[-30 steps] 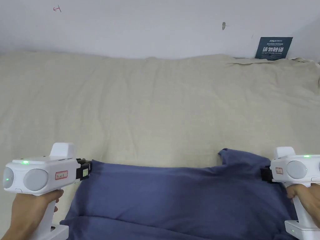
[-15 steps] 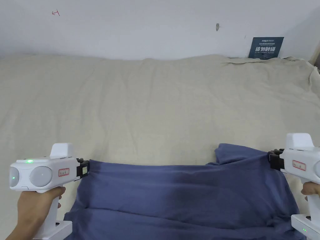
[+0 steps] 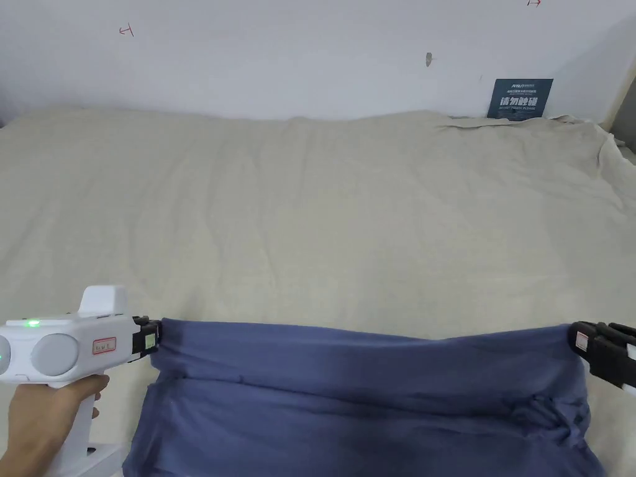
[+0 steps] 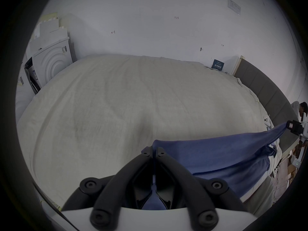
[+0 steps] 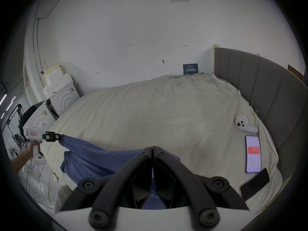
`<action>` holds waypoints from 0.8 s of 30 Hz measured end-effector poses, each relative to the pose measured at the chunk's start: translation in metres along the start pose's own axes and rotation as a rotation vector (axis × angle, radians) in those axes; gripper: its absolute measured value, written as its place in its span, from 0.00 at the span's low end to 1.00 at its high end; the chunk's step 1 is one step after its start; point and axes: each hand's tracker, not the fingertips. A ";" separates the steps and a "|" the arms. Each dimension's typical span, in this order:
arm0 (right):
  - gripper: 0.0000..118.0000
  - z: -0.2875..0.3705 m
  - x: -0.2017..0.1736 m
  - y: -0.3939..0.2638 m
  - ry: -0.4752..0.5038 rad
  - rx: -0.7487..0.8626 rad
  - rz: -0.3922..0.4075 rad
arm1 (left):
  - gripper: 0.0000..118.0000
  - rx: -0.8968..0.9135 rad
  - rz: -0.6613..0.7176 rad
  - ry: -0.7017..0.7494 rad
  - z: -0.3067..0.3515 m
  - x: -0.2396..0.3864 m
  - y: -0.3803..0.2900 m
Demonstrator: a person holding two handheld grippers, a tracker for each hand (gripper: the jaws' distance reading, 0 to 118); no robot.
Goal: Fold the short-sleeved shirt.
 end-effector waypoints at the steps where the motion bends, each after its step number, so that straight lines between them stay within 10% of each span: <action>1: 0.00 0.006 0.001 -0.005 -0.003 0.002 -0.006 | 0.00 -0.004 -0.002 -0.001 0.000 -0.002 -0.007; 24: 0.00 -0.010 0.011 -0.157 -0.182 -0.293 -0.073 | 0.00 -0.191 -0.079 0.094 0.008 0.012 -0.131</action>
